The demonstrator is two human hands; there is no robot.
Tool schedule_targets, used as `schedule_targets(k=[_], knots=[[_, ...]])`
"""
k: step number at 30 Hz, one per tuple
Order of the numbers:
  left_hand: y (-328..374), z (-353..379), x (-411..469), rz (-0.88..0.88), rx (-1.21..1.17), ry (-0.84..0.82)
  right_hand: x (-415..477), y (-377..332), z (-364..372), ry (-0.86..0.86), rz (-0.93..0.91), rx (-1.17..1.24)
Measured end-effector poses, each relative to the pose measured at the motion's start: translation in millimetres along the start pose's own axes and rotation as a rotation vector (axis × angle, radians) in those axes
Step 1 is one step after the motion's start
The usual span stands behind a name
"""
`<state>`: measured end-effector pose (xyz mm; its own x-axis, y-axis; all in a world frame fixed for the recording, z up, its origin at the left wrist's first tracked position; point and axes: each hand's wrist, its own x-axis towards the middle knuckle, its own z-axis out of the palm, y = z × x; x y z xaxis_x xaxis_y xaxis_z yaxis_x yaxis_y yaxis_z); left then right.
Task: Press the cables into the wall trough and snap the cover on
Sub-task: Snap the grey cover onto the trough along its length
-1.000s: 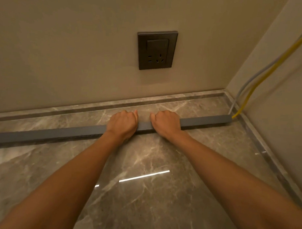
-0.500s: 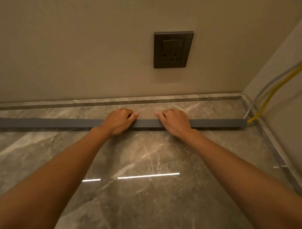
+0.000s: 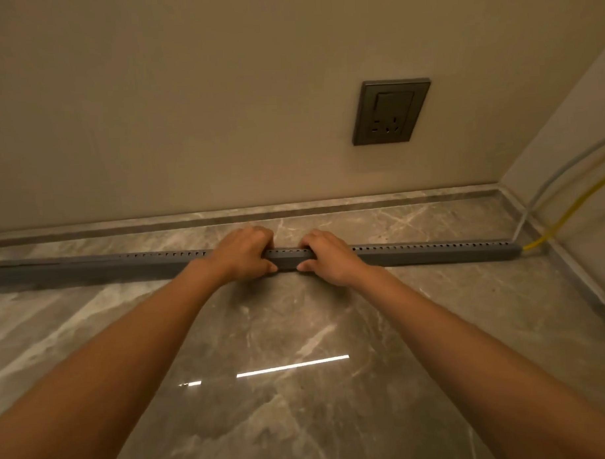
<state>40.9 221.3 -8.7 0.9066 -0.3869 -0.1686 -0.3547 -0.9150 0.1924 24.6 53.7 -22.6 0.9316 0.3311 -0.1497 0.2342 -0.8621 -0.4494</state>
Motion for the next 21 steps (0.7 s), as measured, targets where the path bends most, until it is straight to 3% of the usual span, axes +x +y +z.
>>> schedule_targets(k=[4, 8, 13, 21], knots=[[-3.5, 8.8, -5.5, 0.093, 0.039, 0.145, 4.7, -24.8, 12.3, 0.104, 0.013, -0.045], [-19.1, 3.5, -10.0, 0.142, -0.022, 0.08, -0.8, -30.8, 15.1, 0.133, 0.048, -0.111], [-67.5, -3.0, -26.1, 0.056, 0.073, 0.0, -2.8, -40.4, 15.4, 0.145, 0.112, -0.213], [-53.4, 2.2, -30.4, 0.06, 0.025, 0.105, 10.8, -53.7, 12.7, 0.081, 0.159, -0.264]])
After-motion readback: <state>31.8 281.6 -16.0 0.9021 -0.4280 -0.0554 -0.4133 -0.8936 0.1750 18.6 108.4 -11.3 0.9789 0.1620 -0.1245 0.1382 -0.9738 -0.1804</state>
